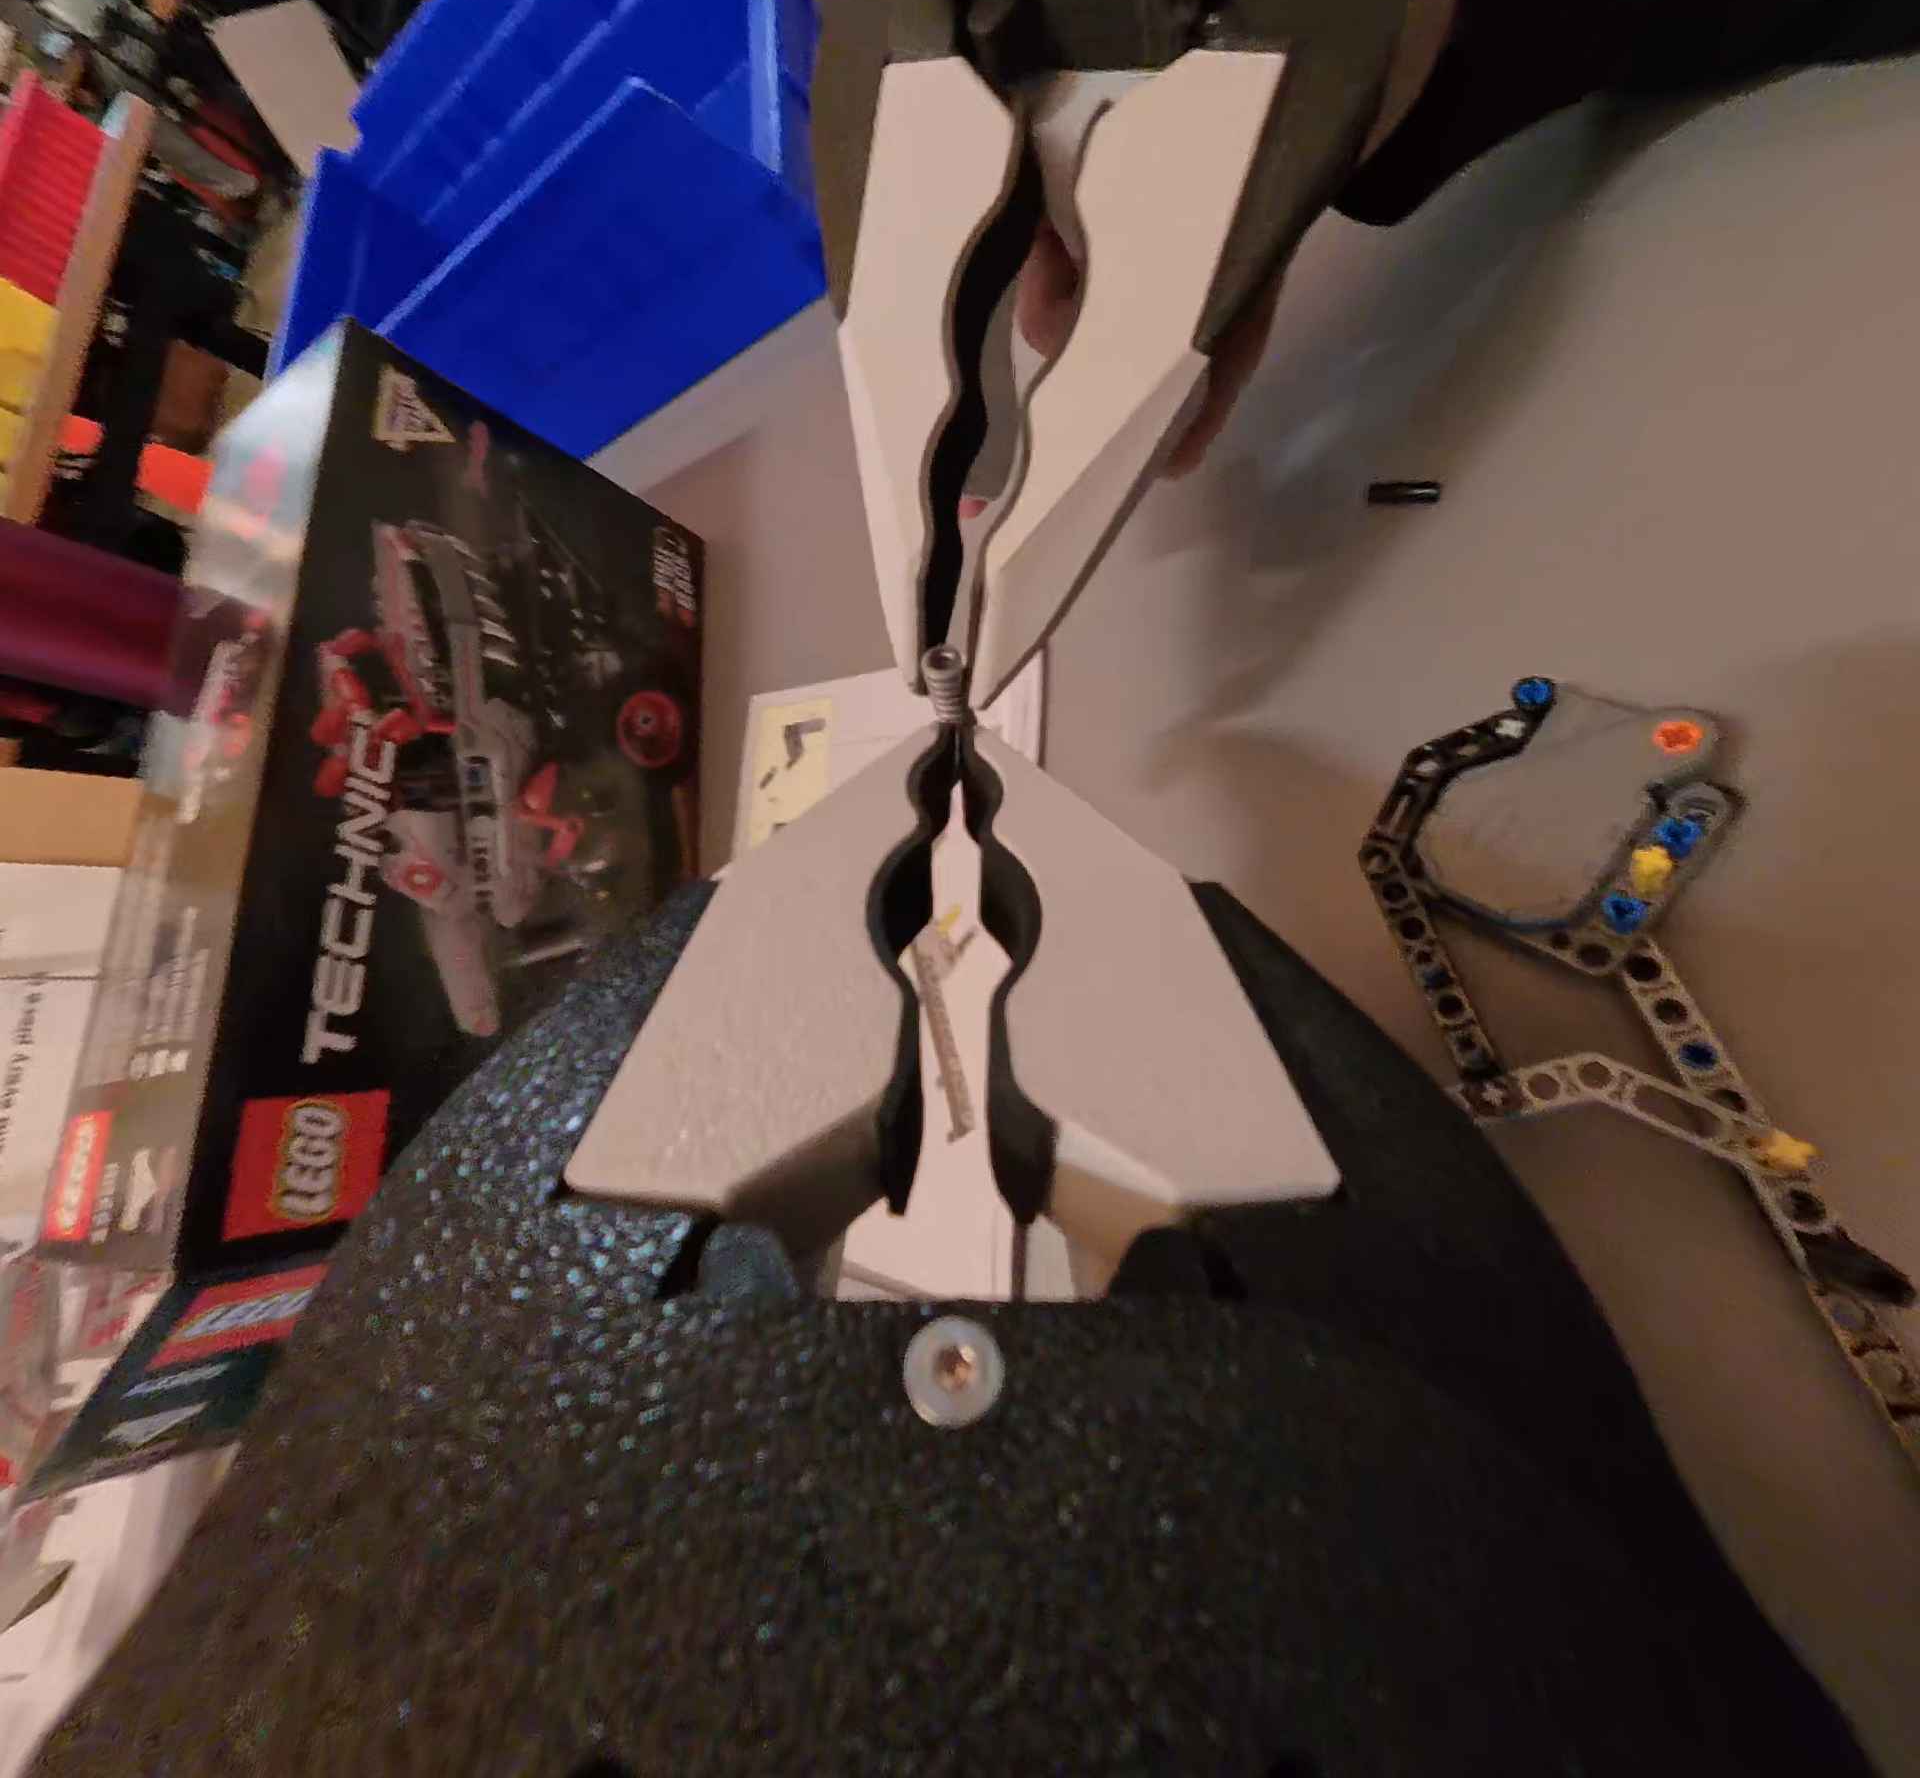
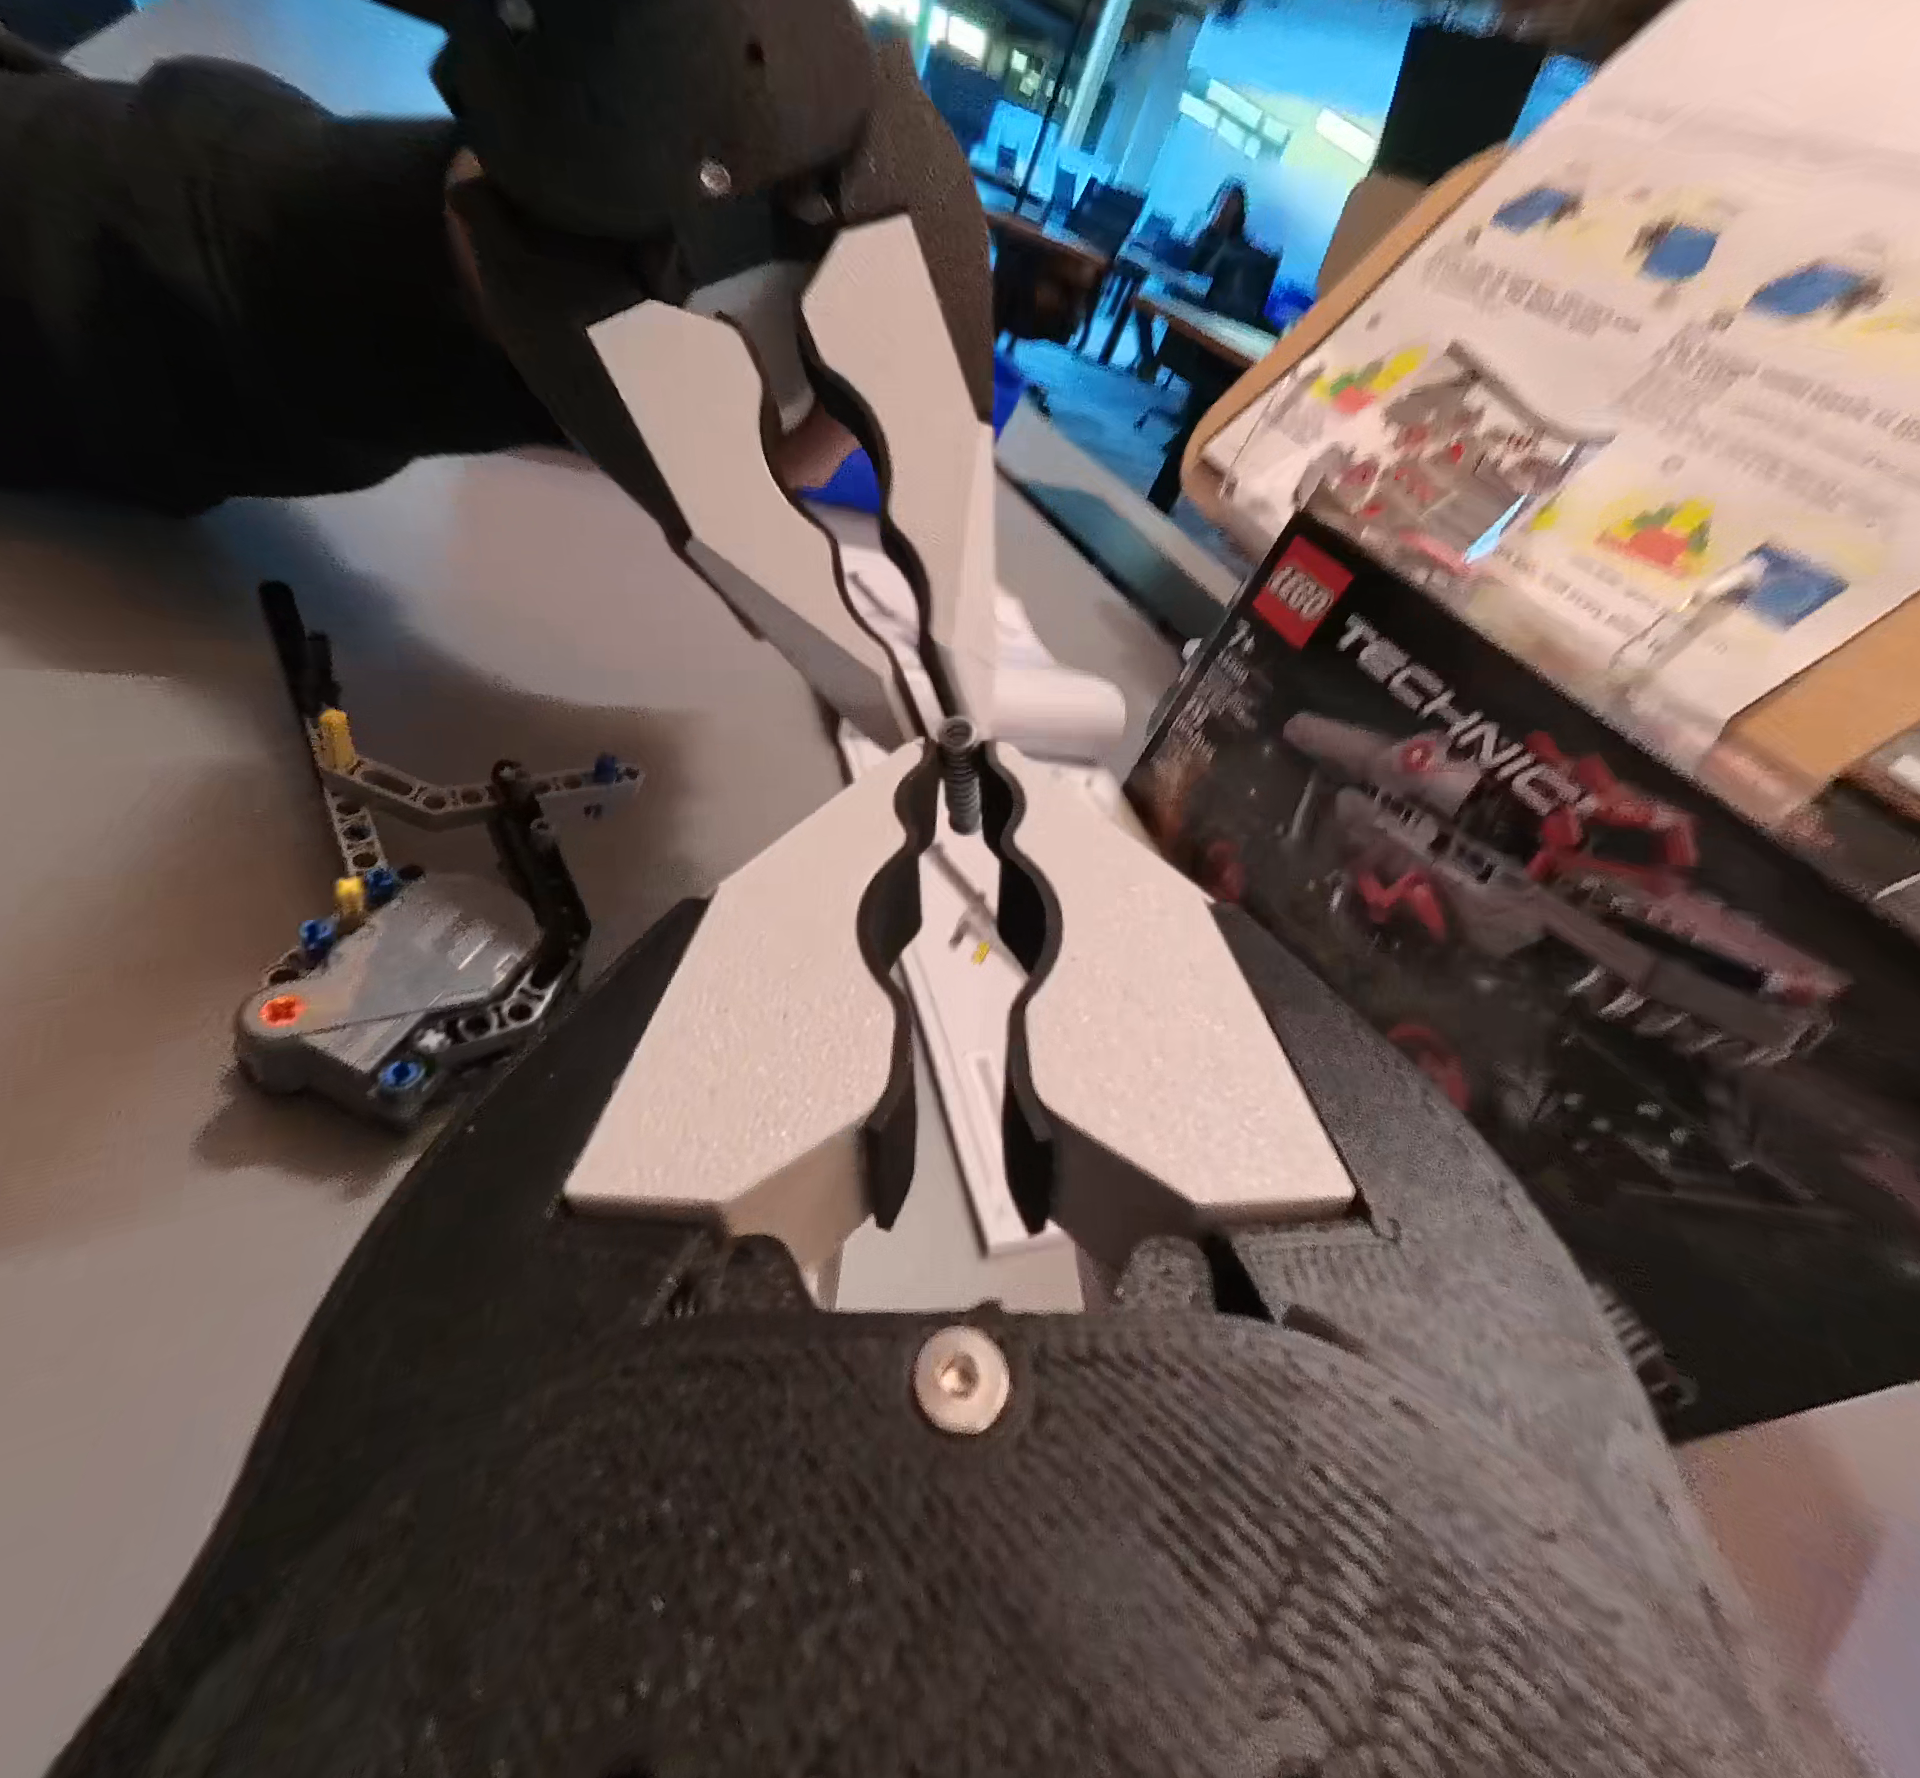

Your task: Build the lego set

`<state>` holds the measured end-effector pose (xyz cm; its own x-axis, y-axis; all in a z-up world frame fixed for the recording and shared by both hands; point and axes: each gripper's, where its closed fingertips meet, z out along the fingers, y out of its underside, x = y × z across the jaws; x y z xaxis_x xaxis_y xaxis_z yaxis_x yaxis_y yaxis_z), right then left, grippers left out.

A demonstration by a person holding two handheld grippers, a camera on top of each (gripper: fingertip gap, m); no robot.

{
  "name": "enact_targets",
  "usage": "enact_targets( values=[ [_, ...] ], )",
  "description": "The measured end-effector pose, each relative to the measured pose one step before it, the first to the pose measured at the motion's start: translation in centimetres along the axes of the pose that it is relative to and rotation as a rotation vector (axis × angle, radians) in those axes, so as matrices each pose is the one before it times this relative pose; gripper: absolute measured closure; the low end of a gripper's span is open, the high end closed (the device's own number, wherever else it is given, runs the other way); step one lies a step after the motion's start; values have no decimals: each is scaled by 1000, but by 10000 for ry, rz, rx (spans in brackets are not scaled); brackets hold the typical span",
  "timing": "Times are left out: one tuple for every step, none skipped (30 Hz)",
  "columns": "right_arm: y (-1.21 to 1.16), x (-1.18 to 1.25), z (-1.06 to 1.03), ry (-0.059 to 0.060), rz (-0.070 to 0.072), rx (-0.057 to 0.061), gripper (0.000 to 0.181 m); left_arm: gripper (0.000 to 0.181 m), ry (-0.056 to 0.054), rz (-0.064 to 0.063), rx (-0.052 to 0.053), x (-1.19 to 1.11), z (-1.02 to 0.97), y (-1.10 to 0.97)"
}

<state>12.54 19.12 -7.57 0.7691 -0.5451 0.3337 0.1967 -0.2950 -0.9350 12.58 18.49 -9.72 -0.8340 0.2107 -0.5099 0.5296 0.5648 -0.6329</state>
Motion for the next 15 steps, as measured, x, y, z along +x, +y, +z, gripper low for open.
enact_targets(
  values=[
    [636, -111, 87, -240, 394, -280, 176, 181, 349, -85, 4, 512, 171, 205],
    [464, -194, 117, -252, 340, -140, 176, 181, 289, -117, -45, 407, 186, 300],
    [357, -45, 147, -106, 308, -57, 176, 180, 220, -105, -89, 303, 182, 391],
    [485, -78, 181, -130, 334, -155, 176, 177, 304, -68, -127, 422, 182, 480],
    [611, -217, 196, -245, 309, -269, 176, 176, 331, -72, -159, 446, 180, 568],
    [579, -134, 200, -153, 215, -266, 176, 175, 170, -135, -173, 191, 168, 632],
    [625, -87, 191, -124, 177, -317, 176, 174, 81, -180, -146, 13, 119, 602],
    [746, -263, 169, -246, 178, -408, 176, 174, 192, -163, -57, 172, 92, 481],
    [673, -365, 157, -297, 159, -373, 176, 174, 285, -170, 36, 264, 81, 330],
    [560, -127, 139, -138, 163, -326, 176, 174, 194, -217, 95, 95, 86, 198],
    [359, -12, 83, -57, 159, -239, 176, 174, 112, -235, 105, -46, 120, 135],
    [225, -49, 23, -89, 172, -136, 176, 174, 153, -209, 89, 13, 145, 138],
    [126, 53, -25, -30, 182, -66, 176, 173, 121, -190, 99, -9, 196, 125],
    [194, 222, -46, 74, 224, -93, 176, 173, 120, -190, 103, 5, 222, 121],
    [359, 55, -29, -53, 198, -193, 176, 173, 140, -186, 108, 66, 245, 57]
  ],
)
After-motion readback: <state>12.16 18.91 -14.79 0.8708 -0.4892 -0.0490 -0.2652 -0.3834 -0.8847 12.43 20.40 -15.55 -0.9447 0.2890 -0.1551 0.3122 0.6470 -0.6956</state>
